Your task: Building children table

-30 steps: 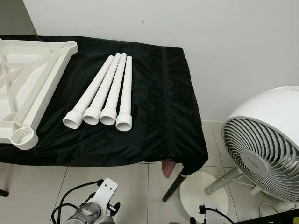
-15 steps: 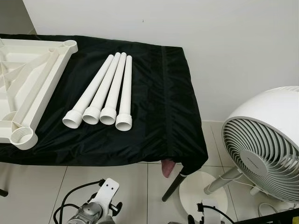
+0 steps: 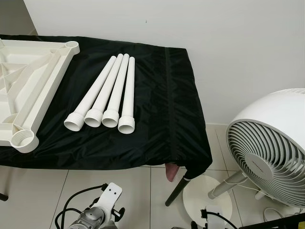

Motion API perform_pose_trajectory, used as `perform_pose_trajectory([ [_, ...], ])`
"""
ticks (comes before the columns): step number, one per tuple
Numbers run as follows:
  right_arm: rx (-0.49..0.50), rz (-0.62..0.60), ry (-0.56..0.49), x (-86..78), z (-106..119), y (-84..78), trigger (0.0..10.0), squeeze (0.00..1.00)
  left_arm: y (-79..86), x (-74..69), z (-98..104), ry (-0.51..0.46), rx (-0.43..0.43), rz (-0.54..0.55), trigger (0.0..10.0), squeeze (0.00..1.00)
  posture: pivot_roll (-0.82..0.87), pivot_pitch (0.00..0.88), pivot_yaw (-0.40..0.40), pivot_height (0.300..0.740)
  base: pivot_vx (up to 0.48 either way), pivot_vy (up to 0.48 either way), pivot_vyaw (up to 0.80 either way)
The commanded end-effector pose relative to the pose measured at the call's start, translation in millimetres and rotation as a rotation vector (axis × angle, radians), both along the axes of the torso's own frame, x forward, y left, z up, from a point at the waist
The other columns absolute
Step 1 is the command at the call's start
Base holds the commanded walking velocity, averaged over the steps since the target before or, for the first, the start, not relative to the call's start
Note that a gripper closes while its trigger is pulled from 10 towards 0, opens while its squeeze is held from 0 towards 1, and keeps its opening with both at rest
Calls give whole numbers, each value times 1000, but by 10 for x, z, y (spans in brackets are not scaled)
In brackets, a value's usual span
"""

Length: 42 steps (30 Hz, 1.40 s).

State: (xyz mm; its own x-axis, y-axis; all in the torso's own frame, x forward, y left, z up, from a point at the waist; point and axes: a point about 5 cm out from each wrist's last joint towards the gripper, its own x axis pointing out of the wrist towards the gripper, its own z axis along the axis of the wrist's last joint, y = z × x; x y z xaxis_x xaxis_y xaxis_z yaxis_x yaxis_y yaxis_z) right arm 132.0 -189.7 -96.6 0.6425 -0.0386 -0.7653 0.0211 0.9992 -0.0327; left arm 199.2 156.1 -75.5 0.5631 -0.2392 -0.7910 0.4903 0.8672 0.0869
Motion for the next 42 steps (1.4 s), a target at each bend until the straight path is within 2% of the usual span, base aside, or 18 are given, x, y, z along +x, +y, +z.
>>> perform_pose_trajectory([
  [1, 1, 2, 38, -98, -39, 6, 10000, 0, 1, -12, -10, 4, 14, 7, 10000, 0, 61, 0, -55, 740, 0, 0, 0],
  [11, -9, 15, 42, -71, -31, -25, 10000, 0, 32, -13, -13, 3, 32, 25, 10000, 0, 68, 0, -59, 740, 0, 0, 0],
  [29, -11, 25, 68, -133, -54, -19, 10000, 0, 97, -74, -45, 25, 65, 30, 10000, 0, 65, 0, -54, 740, 0, 271, 0],
  [35, -9, 38, 94, -231, -82, -18, 10000, 0, 131, -101, -58, 31, 76, 44, 10000, 0, 78, 0, -65, 740, 0, 331, 0],
  [42, -18, 51, 96, -195, -72, -50, 10000, 0, 157, -119, -66, 36, 85, 54, 10000, 0, 90, 0, -71, 740, 0, 343, 0],
])
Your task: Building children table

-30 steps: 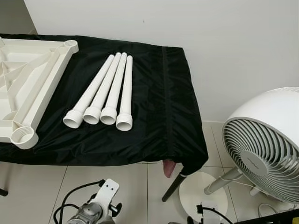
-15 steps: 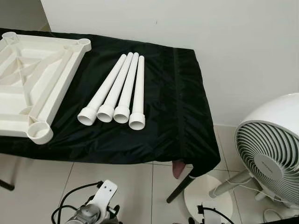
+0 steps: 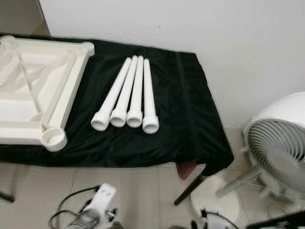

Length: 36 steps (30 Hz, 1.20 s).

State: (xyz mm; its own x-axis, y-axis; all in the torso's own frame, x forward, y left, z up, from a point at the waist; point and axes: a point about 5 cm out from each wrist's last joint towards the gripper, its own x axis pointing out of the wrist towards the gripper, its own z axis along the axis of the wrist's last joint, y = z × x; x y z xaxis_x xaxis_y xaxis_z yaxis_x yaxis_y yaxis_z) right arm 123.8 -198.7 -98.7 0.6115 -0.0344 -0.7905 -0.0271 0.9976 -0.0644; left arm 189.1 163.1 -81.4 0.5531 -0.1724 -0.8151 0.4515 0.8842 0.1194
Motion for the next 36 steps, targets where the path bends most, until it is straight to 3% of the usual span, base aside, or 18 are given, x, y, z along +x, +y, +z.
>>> perform_pose_trajectory([
  [1, 12, 6, 52, -92, -45, 36, 10000, 0, 93, -19, -7, 12, 36, 10, 10000, 0, 93, 0, -73, 740, 0, 345, 0],
  [15, 11, 26, 41, 1, -26, 66, 10000, 0, 101, -11, -5, 11, 43, 22, 10000, 0, 100, 0, -78, 740, 0, 344, 0],
  [30, 7, 28, 55, -78, -43, 40, 10000, 0, 88, -26, -15, 14, 44, 25, 10000, 0, 92, 0, -83, 740, 0, 333, 0],
  [36, 6, 25, 60, -94, -48, 34, 10000, 0, 76, -31, -15, 7, 37, 17, 10000, 0, 94, 0, -84, 740, 0, 0, 0],
])
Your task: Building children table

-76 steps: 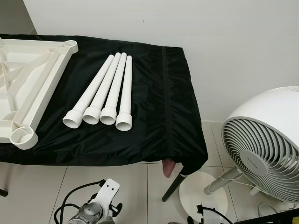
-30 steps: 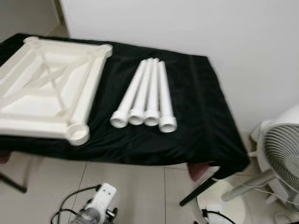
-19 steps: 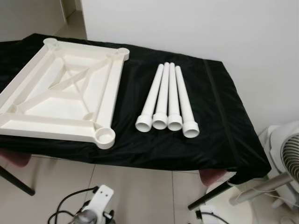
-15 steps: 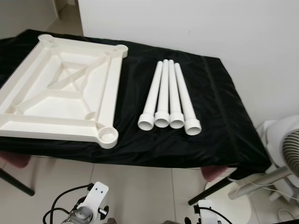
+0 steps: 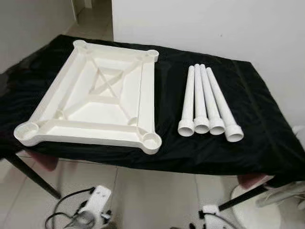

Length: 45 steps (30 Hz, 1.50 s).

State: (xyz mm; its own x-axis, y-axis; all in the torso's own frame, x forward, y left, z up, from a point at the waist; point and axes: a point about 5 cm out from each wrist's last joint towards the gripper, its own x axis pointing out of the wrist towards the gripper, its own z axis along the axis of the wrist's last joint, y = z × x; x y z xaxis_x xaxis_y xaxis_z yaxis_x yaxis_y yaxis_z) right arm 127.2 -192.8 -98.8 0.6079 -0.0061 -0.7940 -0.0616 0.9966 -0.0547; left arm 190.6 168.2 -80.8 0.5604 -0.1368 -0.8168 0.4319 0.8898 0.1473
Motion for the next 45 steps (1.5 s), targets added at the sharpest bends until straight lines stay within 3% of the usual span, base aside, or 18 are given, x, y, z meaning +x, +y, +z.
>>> perform_pose_trajectory([
  [1, -4, -10, 55, -130, -47, -24, 10000, 0, 24, -48, -22, 12, 7, -5, 10000, 0, 94, 0, -84, 740, 0, 0, 0],
  [11, 5, -32, 59, -142, -58, 23, 10000, 0, 54, -83, -32, 18, -10, 10, 10000, 0, 86, 0, -72, 740, 0, 0, 0],
  [22, 2, -45, 71, -219, -75, 4, 10000, 0, -31, -74, -26, 11, -18, -80, 10000, 0, 82, 0, -69, 740, 0, 0, 0],
  [30, -3, -50, 80, -253, -80, -25, 10000, 0, -25, -90, -34, 13, -19, -67, 10000, 0, 77, 0, -71, 740, 0, -413, 0],
  [45, -9, -42, 106, -276, -94, -21, 10000, 0, -36, -88, -33, 12, -33, -52, 10000, 0, 77, 0, -72, 740, 0, 0, 0],
])
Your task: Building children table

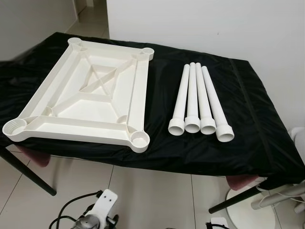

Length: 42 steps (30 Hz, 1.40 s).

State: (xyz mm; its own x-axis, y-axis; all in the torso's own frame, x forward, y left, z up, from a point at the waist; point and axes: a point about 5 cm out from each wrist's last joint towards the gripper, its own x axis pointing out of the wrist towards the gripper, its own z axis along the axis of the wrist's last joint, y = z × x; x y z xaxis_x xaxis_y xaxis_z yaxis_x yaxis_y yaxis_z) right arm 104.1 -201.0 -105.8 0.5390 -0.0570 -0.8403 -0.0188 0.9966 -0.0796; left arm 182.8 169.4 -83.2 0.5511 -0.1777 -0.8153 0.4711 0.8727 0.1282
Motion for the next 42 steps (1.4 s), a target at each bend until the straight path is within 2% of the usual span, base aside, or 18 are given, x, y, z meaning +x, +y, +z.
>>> perform_pose_trajectory([
  [1, 19, 7, 23, -46, -25, 59, 10000, 0, -51, -3, -6, 8, -12, -11, 10000, 0, 78, 0, -72, 740, 0, 0, 0],
  [10, 19, 15, 21, -73, -25, 43, 10000, 0, -90, 43, 8, 11, -19, 2, 10000, 0, 81, 0, -75, 740, 0, 0, 0],
  [16, 21, 23, 20, -97, -29, 59, 10000, 0, -91, 60, 14, 13, -18, 5, 10000, 0, 83, 0, -75, 740, 0, 376, 0],
  [18, 22, 27, 20, -103, -31, 72, 10000, 0, -55, 63, 17, 14, -13, 9, 10000, 0, 84, 0, -76, 740, 0, 394, 0],
  [19, 24, 34, 20, -105, -34, 95, 10000, 0, 25, 56, 20, 20, 0, 18, 10000, 0, 88, 0, -76, 740, 0, 454, 0],
  [21, 25, 36, 20, -103, -35, 101, 10000, 0, 44, 51, 19, 22, 4, 19, 10000, 0, 89, 0, -76, 740, 0, 461, 0],
  [25, 25, 38, 18, -88, -32, 105, 10000, 0, 27, 33, 8, 25, 7, 14, 10000, 0, 88, 0, -75, 740, 0, 467, 0],
  [33, 21, 38, -1, 28, -1, 59, 10000, 0, -65, -59, -40, 34, 13, -23, 10000, 0, 87, 0, -71, 740, 0, 0, 0],
  [42, 23, 39, -1, 24, -1, 55, 10000, 0, -85, -64, -40, 30, 9, -49, 10000, 0, 87, 0, -67, 740, 0, -31, 0],
])
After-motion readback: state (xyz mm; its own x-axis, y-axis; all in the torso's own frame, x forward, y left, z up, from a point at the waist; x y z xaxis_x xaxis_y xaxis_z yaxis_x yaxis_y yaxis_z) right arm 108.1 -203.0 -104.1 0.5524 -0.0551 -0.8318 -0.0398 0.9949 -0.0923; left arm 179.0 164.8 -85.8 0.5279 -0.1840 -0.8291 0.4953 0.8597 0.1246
